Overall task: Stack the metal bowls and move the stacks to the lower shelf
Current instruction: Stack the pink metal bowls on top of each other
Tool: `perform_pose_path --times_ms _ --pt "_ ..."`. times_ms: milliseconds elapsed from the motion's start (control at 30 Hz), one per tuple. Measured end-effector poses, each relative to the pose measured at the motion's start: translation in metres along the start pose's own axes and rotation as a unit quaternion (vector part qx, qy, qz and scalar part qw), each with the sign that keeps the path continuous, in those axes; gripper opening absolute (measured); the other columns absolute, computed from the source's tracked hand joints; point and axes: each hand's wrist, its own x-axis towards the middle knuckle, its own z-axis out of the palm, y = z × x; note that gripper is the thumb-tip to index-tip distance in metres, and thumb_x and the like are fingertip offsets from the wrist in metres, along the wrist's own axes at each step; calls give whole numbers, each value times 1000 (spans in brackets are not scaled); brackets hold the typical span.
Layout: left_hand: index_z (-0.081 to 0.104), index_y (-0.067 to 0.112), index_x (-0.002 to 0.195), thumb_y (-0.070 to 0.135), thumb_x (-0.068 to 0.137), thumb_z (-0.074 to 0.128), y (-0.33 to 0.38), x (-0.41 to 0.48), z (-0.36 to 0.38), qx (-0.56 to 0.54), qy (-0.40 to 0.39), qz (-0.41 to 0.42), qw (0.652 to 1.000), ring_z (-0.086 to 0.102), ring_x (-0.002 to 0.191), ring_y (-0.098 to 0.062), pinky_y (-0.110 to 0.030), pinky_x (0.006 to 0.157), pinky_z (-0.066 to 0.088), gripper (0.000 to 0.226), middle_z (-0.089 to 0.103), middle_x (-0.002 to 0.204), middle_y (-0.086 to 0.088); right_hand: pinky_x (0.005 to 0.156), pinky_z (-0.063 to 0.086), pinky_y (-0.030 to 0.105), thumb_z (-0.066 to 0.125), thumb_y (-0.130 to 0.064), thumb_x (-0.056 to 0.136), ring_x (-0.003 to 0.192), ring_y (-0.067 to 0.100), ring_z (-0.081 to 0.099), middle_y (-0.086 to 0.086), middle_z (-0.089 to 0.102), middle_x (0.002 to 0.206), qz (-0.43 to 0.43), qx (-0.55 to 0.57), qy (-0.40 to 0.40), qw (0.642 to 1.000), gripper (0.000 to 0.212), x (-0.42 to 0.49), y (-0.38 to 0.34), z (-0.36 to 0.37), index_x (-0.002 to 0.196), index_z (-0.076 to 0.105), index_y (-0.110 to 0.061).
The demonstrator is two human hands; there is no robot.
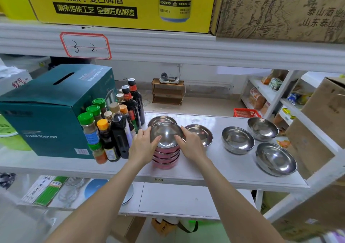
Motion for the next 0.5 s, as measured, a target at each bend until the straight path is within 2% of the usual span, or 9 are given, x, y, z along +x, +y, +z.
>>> perform_pose_path --times_ms 133,267,500 --pt "30 17 147 57 94 38 0 1 -2 7 -11 -3 1000 37 128 -28 -45 94 44 67 44 135 -9 91 42 39 49 -47 92 123 29 50 11 62 127 25 10 -17 999 61 0 0 -1 145 39 -19" --pt "31 16 147 57 94 39 3 0 -5 22 -14 -4 1000 36 130 -30 -46 97 43 68 43 138 -10 89 40 36 50 -47 92 121 30 51 12 64 123 30 14 -28 999 64 -3 -1 -2 147 35 -17" --pt "31 15 147 57 94 39 16 -3 -13 49 6 11 999 38 129 -30 -45 101 40 68 43 142 -11 97 41 39 52 -48 91 126 28 49 11 58 133 34 25 -29 999 67 -10 -5 -11 147 35 -15"
